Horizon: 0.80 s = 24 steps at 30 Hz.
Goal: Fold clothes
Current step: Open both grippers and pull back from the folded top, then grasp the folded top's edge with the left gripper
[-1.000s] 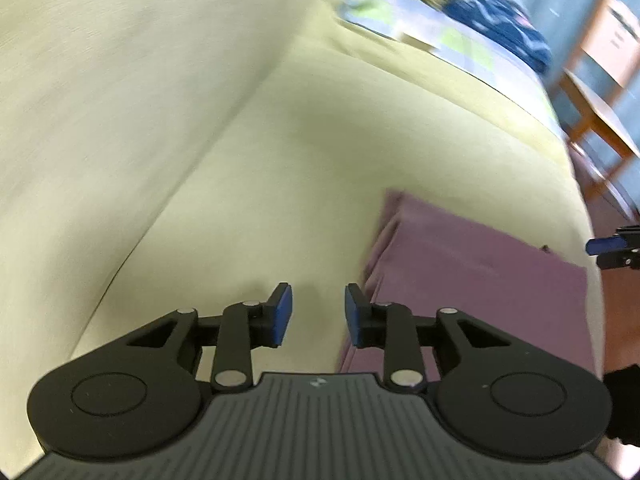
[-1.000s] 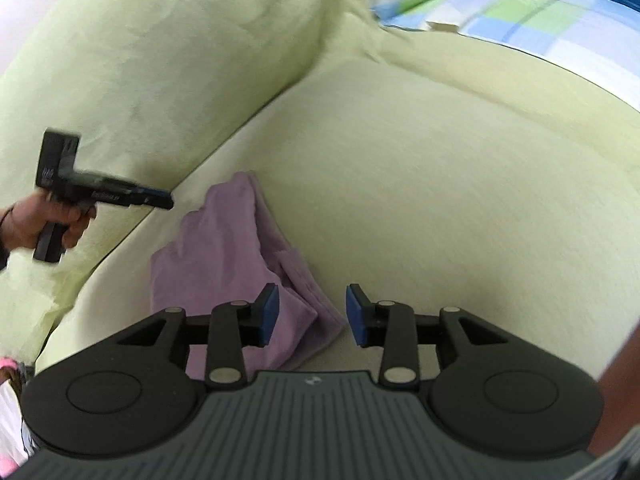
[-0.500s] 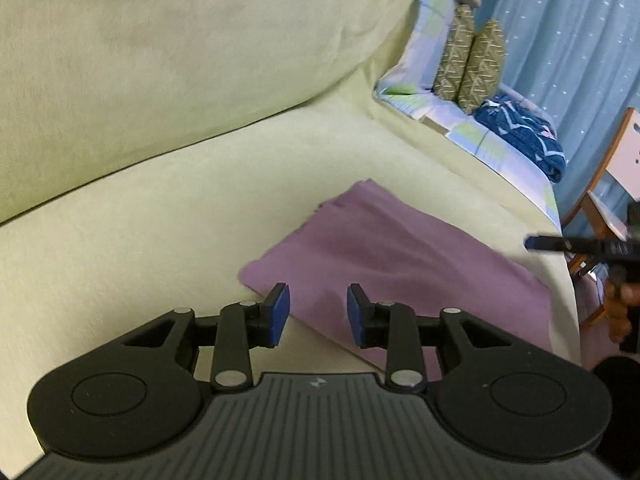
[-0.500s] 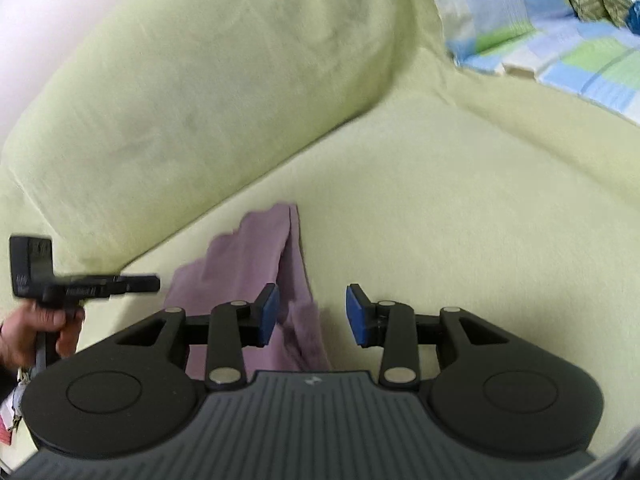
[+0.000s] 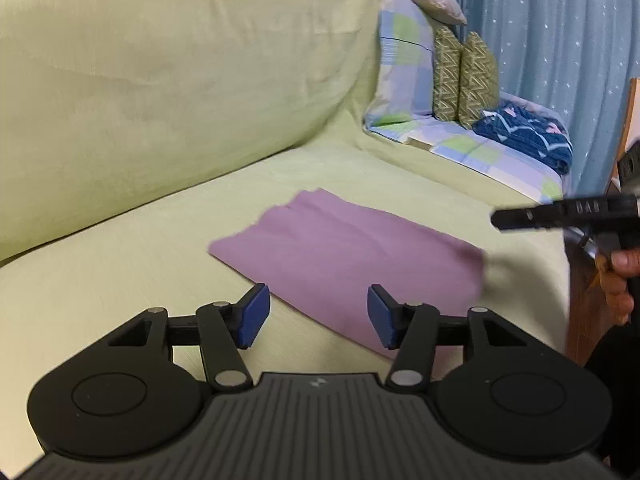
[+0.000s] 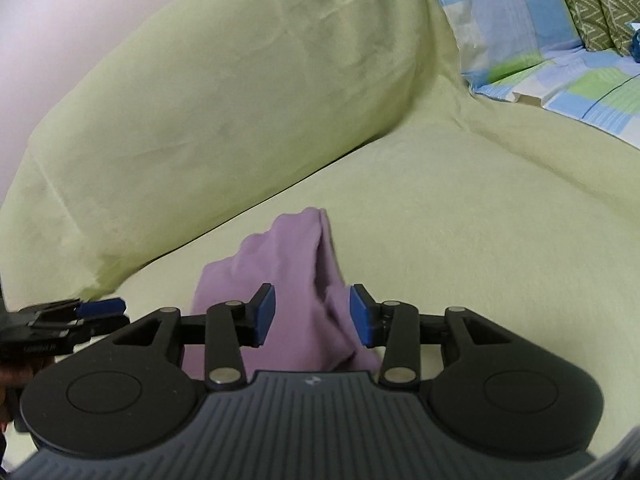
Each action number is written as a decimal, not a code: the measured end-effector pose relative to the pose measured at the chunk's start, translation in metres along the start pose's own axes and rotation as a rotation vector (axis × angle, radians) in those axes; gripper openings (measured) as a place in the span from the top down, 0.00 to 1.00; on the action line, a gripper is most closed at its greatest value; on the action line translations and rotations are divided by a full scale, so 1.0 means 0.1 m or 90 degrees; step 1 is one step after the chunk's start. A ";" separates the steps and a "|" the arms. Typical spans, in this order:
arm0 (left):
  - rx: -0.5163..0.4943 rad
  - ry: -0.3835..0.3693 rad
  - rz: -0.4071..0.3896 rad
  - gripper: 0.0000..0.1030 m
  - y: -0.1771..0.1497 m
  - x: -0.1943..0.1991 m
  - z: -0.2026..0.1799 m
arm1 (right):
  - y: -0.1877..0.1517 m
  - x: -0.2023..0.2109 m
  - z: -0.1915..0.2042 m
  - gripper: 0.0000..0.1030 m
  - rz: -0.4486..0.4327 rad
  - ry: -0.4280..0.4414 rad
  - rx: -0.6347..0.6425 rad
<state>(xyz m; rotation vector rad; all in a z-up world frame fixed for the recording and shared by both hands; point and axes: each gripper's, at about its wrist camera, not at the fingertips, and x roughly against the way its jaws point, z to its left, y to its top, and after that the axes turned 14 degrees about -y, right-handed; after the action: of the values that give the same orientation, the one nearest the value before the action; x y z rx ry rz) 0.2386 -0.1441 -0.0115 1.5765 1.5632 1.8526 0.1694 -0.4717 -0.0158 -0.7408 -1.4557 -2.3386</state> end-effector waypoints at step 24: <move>0.042 0.232 -0.001 0.57 -0.46 -0.58 -1.19 | 0.06 0.07 -0.21 0.62 -0.012 0.064 0.052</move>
<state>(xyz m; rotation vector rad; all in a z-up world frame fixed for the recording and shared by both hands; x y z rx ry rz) 0.1439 -0.2337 -0.0622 1.3135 1.7855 2.2035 0.1606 -0.4928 -0.0151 -0.5830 -1.5096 -2.2801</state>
